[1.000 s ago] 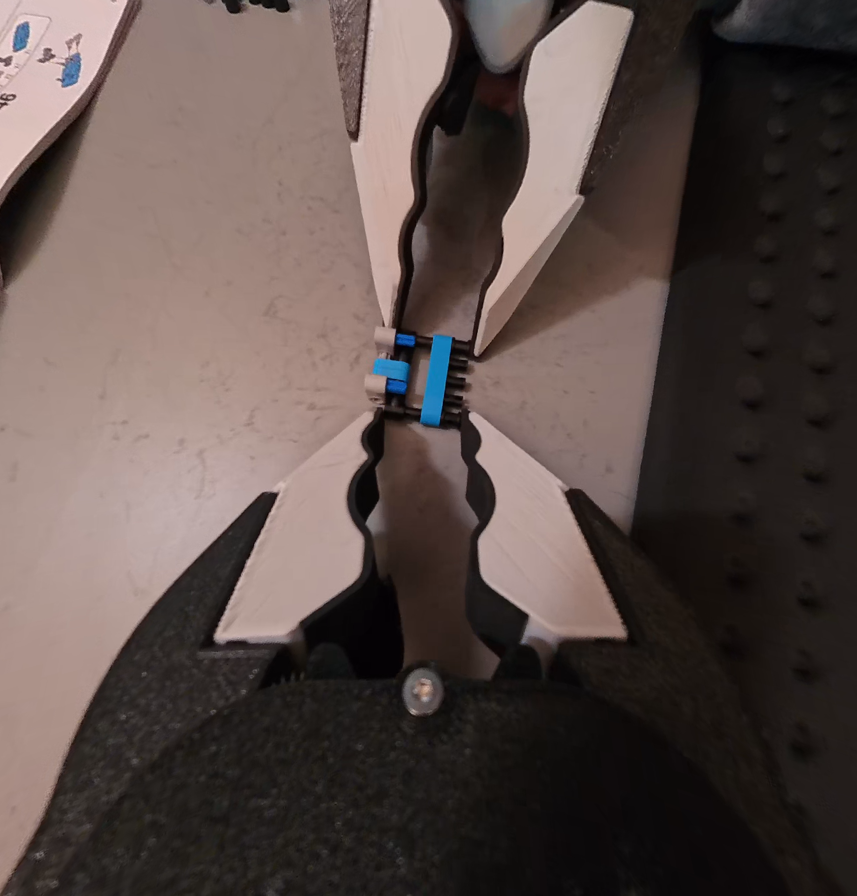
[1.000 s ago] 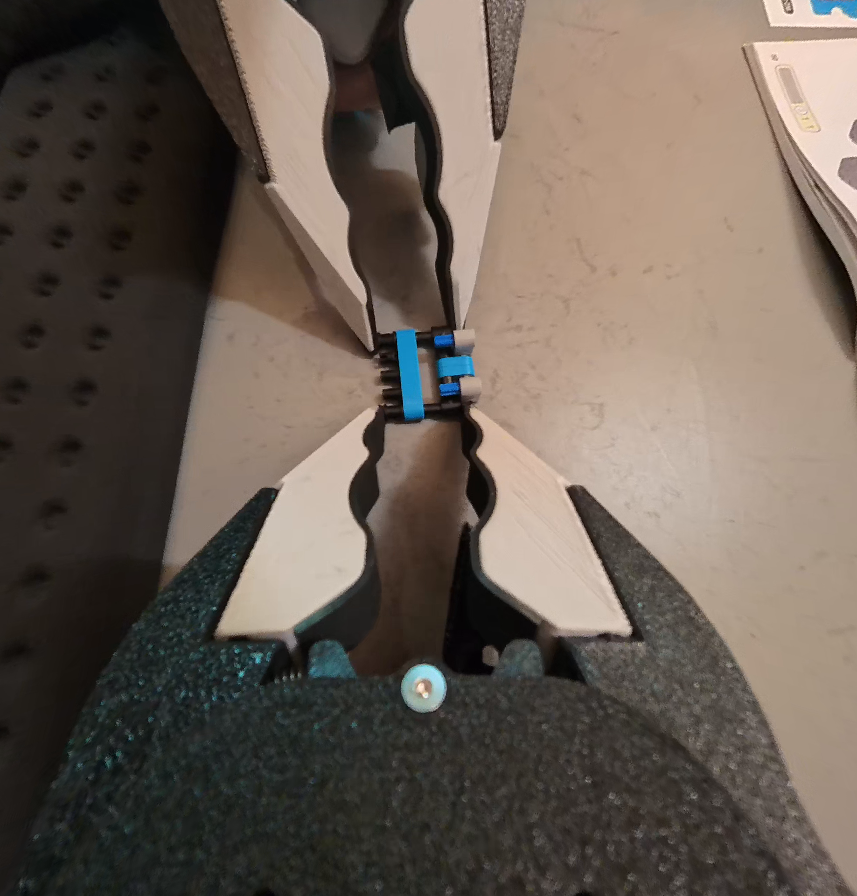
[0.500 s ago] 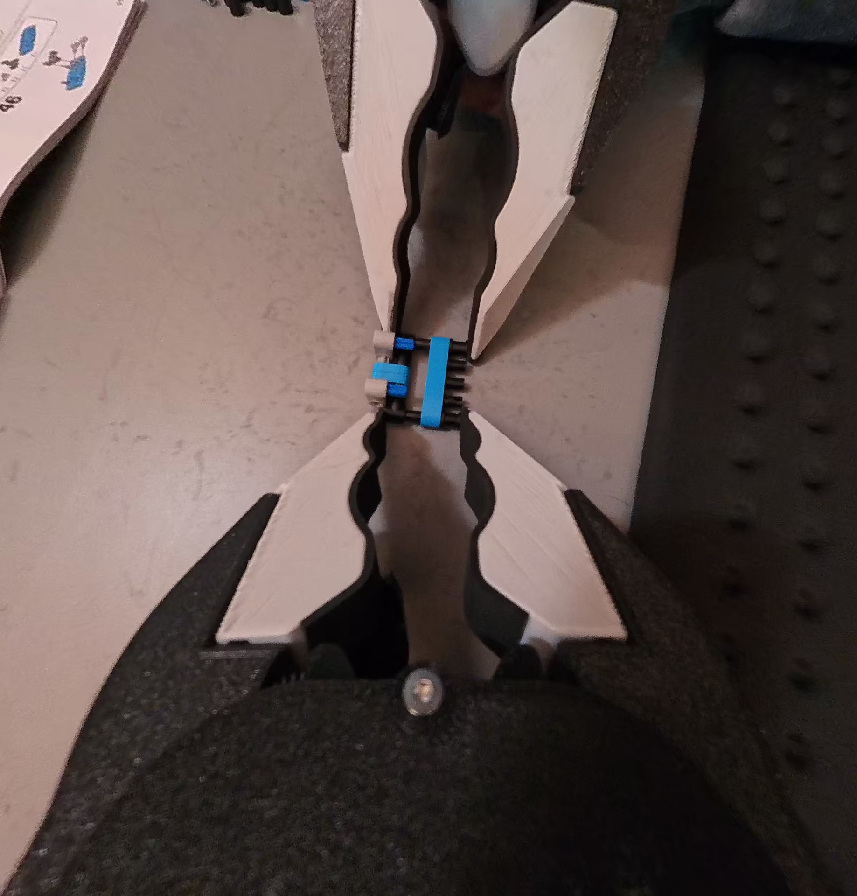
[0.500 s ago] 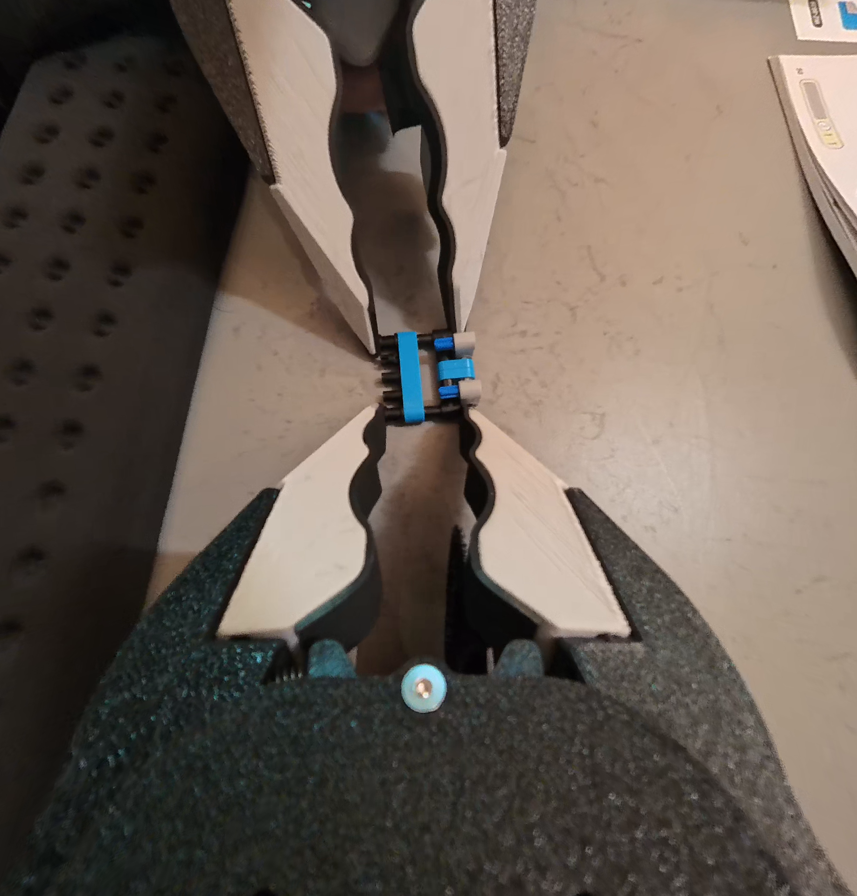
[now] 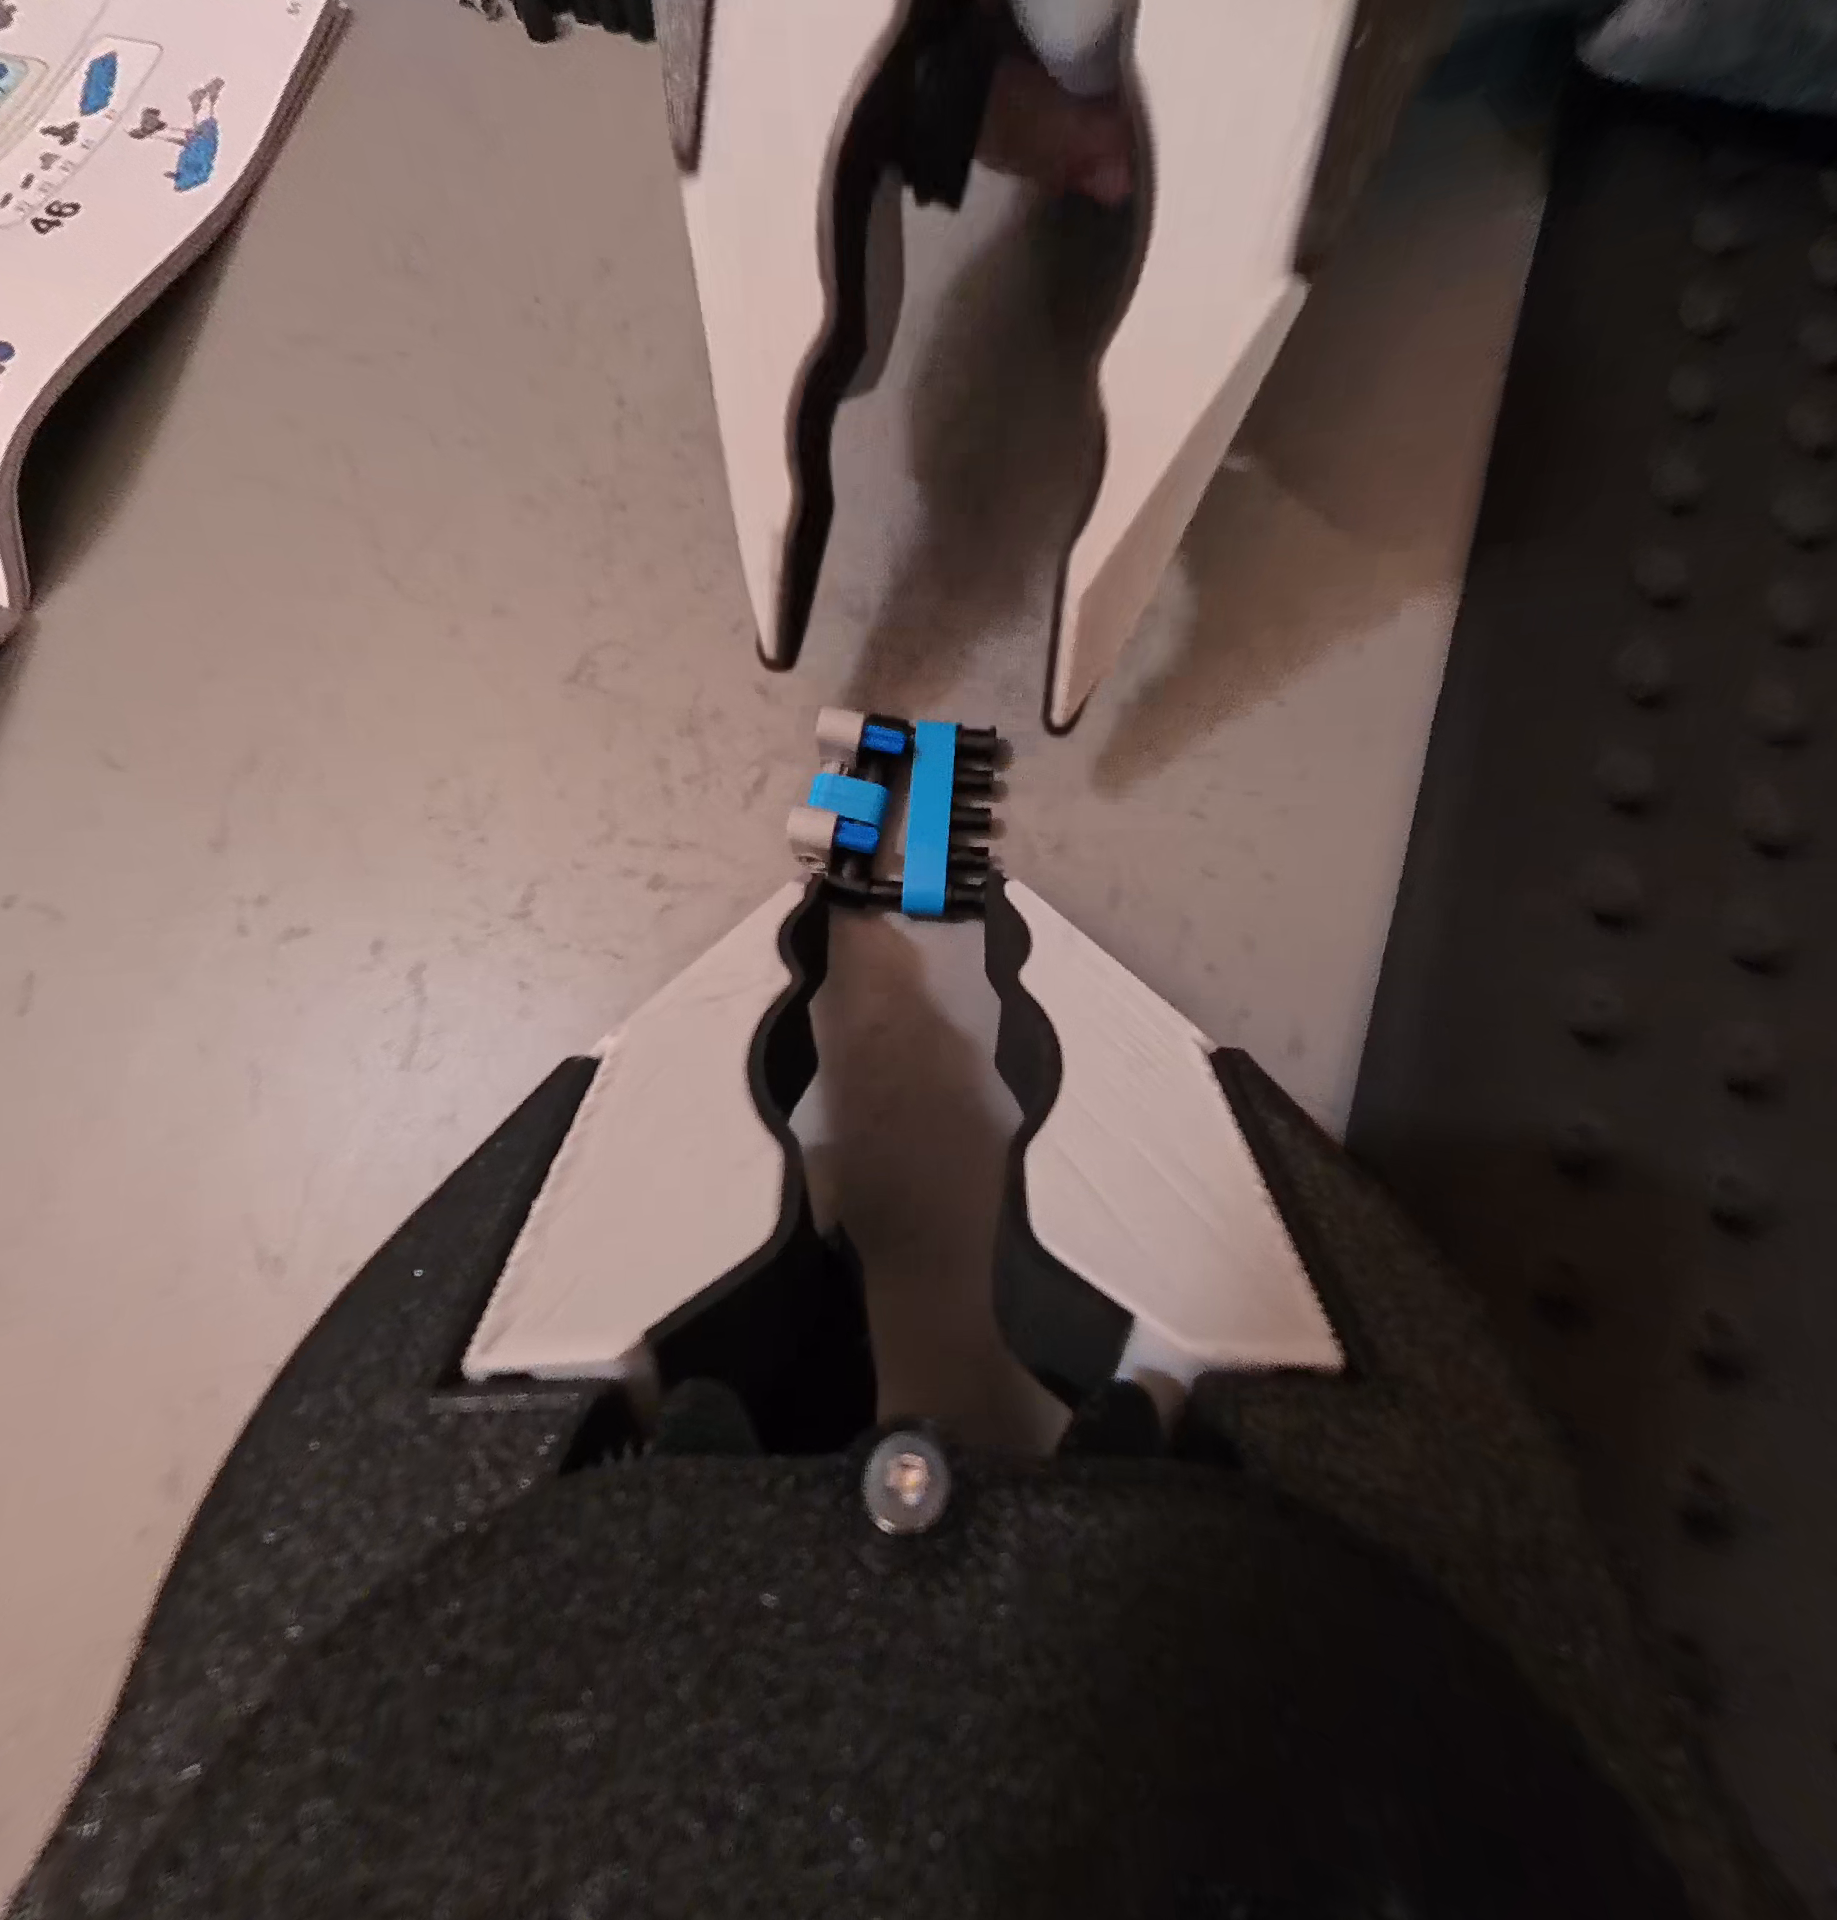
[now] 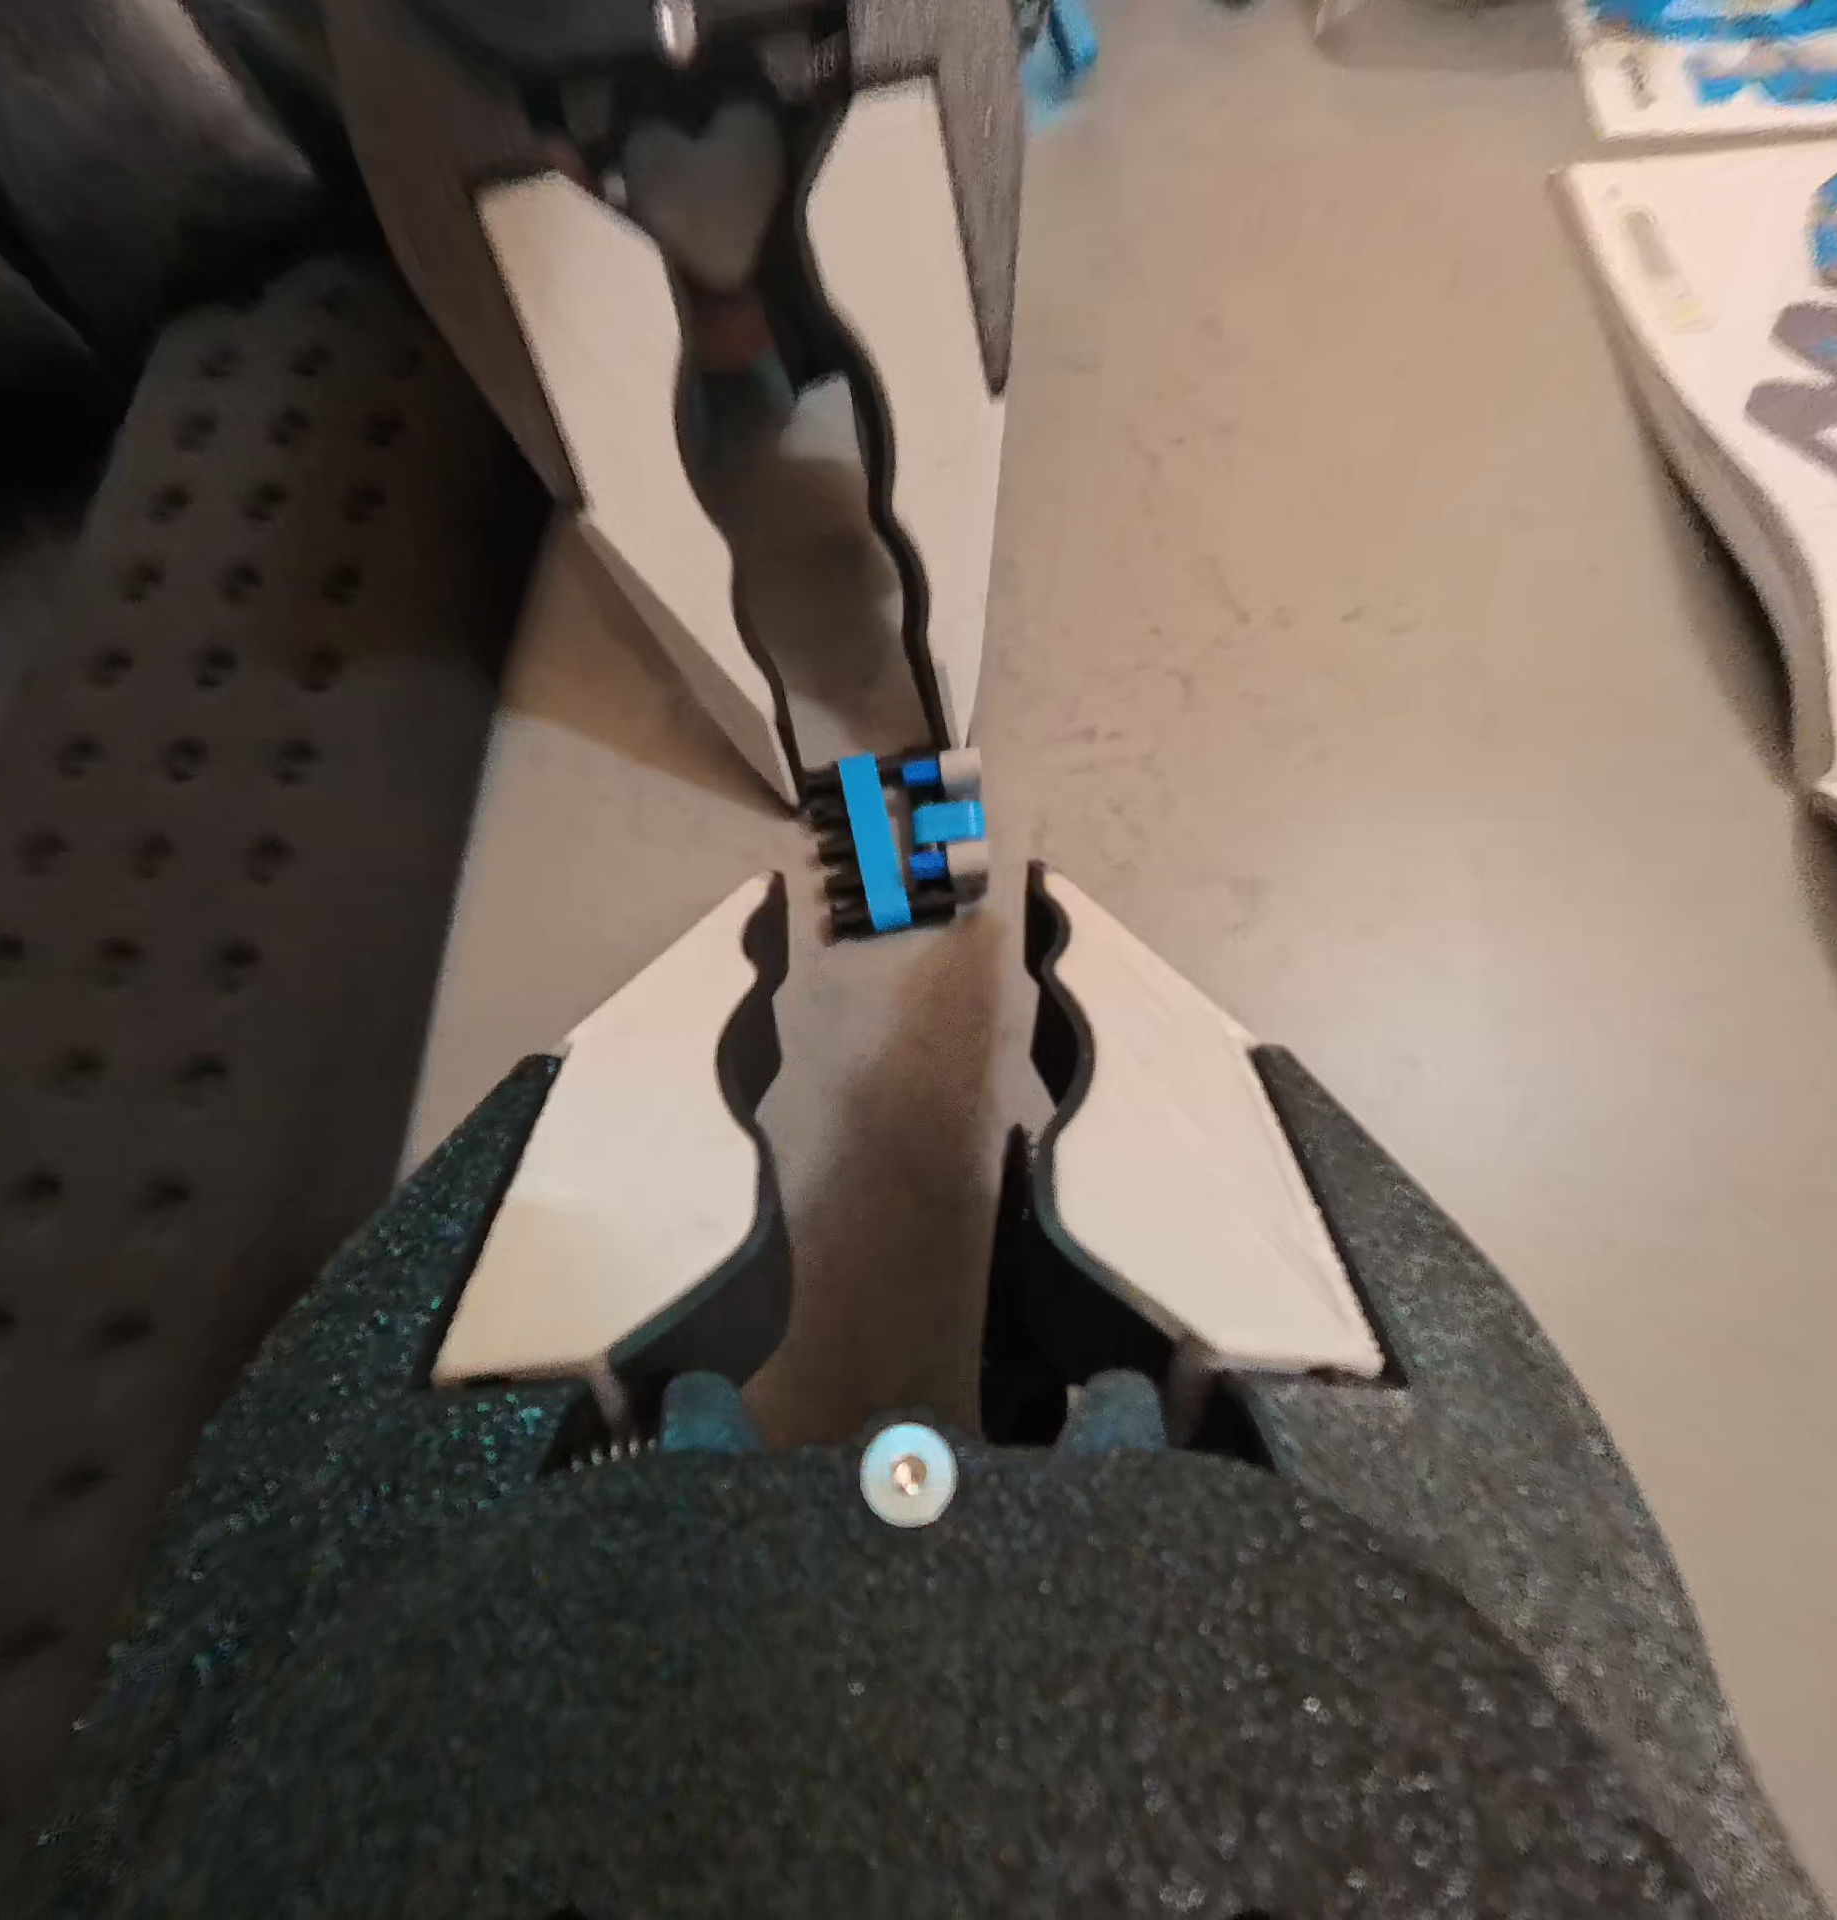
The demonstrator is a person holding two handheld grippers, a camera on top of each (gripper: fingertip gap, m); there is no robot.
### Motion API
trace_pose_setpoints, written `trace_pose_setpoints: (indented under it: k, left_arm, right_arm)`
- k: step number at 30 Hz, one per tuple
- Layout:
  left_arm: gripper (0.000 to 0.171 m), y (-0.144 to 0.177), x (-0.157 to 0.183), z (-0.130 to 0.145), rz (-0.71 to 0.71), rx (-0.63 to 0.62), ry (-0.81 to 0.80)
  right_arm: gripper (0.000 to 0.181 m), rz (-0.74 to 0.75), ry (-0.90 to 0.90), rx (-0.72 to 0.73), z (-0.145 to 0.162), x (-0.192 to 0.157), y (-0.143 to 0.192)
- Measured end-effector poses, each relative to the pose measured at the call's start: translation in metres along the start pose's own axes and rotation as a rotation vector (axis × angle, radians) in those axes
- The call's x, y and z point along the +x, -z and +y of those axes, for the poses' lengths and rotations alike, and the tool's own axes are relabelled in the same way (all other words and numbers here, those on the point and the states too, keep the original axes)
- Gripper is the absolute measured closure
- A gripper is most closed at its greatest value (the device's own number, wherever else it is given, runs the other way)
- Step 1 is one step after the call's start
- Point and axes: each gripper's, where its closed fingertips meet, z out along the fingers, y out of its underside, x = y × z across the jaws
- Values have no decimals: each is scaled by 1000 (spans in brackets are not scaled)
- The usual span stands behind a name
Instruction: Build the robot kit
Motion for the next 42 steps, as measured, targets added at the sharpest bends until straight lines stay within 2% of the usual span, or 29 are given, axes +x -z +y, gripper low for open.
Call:
trace_pose_setpoints:
  k: [2,6,7,12,13,20,24,26,29,42]
  left_arm:
    - [142,0,0,0,7,4,6]
    - [142,-1,0,0,7,8,5]
    - [142,0,0,0,5,8,3]
    - [143,-1,1,-1,10,11,-1]
    - [150,-1,3,-1,16,12,-8]
    - [150,-1,4,-1,12,13,-10]
    - [149,-1,4,-1,15,13,-8]
    - [149,-1,4,-1,13,13,-8]
    - [149,-1,4,-1,17,13,-3]
    - [149,-1,4,-1,5,11,-6]
  right_arm:
    - [130,-27,-13,48,-14,-6,0]
    - [133,7,88,-87,0,-2,-26]
    - [139,-14,93,-73,-4,-6,-28]
    - [141,-48,91,-85,-2,-7,-29]
    - [147,-57,105,-90,-2,-9,-29]
    - [148,-68,88,-68,-2,-8,-30]
    - [144,-34,67,-62,-1,-7,-28]
    - [123,13,76,-62,1,-6,-17]
    - [142,57,56,-32,9,-1,1]
    - [159,26,74,-89,15,-6,-9]
